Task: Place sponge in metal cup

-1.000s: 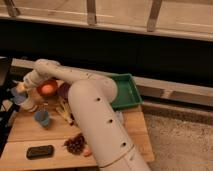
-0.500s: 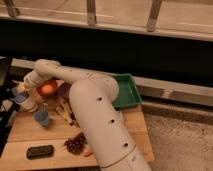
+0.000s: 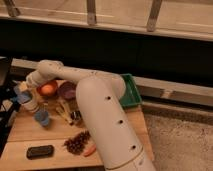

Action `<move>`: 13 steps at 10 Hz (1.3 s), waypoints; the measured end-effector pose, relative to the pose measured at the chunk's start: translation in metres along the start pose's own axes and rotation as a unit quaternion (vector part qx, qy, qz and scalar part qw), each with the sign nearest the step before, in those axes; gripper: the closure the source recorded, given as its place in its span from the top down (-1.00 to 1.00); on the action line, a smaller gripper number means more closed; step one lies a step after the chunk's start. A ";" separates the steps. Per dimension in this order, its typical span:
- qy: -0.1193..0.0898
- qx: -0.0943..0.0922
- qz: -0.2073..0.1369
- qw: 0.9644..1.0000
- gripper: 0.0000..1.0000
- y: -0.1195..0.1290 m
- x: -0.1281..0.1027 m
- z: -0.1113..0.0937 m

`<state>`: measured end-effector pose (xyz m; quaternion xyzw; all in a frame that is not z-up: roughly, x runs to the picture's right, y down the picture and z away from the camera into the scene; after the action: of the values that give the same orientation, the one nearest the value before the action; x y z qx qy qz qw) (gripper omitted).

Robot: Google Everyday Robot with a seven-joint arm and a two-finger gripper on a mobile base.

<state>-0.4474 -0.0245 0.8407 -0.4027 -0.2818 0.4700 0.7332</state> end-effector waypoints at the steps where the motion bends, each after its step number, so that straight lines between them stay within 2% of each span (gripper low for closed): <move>1: -0.006 0.001 0.002 1.000 -1.00 0.001 0.000 -0.004; 2: -0.015 -0.003 0.008 1.000 -1.00 0.002 0.000 -0.009; 3: -0.027 -0.014 0.030 0.999 -1.00 0.003 -0.004 -0.020; 6: -0.041 -0.029 0.050 0.997 -1.00 0.016 -0.020 -0.048; 8: -0.028 -0.021 0.052 0.998 -1.00 0.015 -0.020 -0.066; 10: -0.008 -0.026 0.046 0.999 -1.00 0.013 -0.015 -0.080; 13: 0.013 -0.025 0.045 0.999 -1.00 0.002 0.004 -0.125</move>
<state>-0.3478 -0.0613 0.7740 -0.4396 -0.2654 0.4895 0.7048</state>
